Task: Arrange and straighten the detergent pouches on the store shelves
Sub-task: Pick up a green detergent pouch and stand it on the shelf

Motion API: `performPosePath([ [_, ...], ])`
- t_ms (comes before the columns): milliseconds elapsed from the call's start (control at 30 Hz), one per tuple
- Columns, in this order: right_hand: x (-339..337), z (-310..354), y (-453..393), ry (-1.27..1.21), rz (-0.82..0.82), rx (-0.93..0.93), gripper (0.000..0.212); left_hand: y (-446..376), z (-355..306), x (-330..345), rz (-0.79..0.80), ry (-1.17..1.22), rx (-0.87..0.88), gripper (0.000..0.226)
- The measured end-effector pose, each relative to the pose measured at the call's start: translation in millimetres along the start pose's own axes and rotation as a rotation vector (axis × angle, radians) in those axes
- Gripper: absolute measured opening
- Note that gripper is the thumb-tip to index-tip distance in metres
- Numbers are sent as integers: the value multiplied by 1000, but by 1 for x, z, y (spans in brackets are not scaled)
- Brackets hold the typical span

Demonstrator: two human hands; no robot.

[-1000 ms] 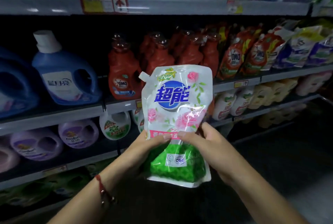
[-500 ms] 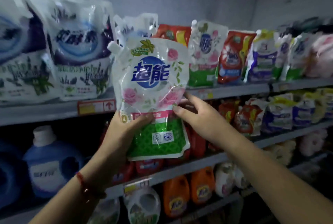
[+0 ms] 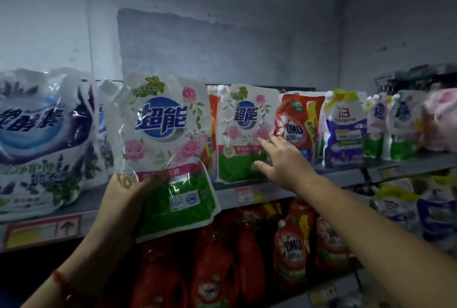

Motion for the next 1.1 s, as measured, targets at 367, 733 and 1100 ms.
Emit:
performPosePath([
  [367, 26, -83, -42, -215, -48, 40, 68, -38, 49, 65, -61, -13, 19, 60],
  [733, 29, -160, -45, -483, -334, 270, 65, -49, 59, 88, -95, -76, 52, 103],
  [1100, 56, -187, -61, -1149, -93, 445, 45, -51, 64, 83, -124, -57, 69, 105],
])
Point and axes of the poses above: each hand's wrist, its own y-axis away from the middle knuckle, its own x-axis out of the palm, z = x × y, the point moved 6 cm from there along -y, towards the middle knuckle, and after that the axes turned 5 degrees about y, right-handed, at the moved point
